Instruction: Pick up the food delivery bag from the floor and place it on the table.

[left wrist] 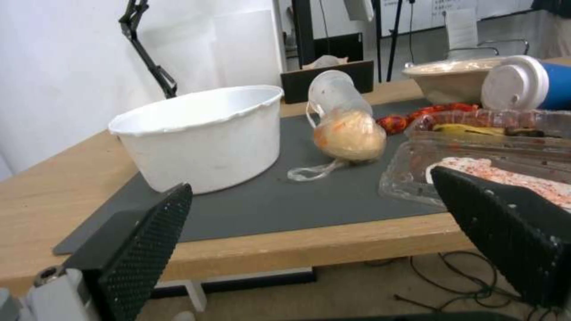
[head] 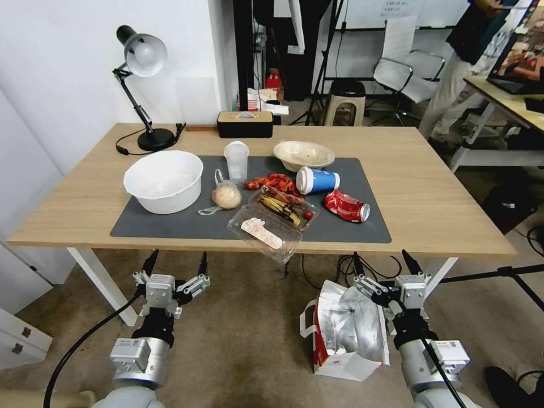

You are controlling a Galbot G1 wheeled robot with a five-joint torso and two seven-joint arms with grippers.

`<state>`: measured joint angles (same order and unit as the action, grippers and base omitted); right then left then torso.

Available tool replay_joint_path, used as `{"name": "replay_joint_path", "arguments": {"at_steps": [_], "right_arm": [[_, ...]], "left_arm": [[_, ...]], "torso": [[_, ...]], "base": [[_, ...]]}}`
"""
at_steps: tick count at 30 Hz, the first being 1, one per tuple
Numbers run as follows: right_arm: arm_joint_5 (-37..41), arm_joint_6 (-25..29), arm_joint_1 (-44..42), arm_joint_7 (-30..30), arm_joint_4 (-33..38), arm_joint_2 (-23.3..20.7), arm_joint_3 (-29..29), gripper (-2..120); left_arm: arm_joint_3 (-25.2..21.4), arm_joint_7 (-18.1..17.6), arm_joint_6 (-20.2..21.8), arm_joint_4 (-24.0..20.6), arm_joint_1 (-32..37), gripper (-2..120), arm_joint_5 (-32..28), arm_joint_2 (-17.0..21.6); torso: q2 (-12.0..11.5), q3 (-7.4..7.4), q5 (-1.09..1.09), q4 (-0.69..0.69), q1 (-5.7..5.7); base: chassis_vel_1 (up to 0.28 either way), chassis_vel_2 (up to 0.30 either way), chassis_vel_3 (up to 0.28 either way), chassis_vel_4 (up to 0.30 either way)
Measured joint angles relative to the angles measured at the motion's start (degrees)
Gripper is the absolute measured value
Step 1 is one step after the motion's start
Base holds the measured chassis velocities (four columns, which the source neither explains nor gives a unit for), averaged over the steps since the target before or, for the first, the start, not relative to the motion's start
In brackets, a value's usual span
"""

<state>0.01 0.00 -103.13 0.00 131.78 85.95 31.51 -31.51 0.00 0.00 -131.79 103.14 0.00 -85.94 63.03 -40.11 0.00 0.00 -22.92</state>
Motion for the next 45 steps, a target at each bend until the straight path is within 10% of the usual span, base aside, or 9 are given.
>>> {"name": "replay_joint_path", "arguments": {"at_steps": [26,35,45], "right_arm": [[0.9,-1.04,0.28,-1.4,0.16,-0.67,0.25,100],[6.83,-7.82,2.29,-9.73,2.54,-5.26,2.42,100],[17.37,-19.77,5.96,-24.32,7.03,-12.82,6.21,100]], "left_arm": [[0.18,-2.35,4.46,-0.67,-2.19,100,-2.49,0.35],[0.42,-8.35,14.68,-2.17,-8.25,100,-9.28,1.18],[0.37,-8.68,15.01,-2.4,-8.14,100,-9.79,1.46]], "torso": [[0.0,0.0,0.02,-0.01,0.0],[0.0,0.0,0.0,-0.01,0.0],[0.0,0.0,0.01,0.01,0.0]], "base": [[0.0,0.0,0.0,0.0],[0.0,0.0,0.0,0.0],[0.0,0.0,0.0,0.0]]}}
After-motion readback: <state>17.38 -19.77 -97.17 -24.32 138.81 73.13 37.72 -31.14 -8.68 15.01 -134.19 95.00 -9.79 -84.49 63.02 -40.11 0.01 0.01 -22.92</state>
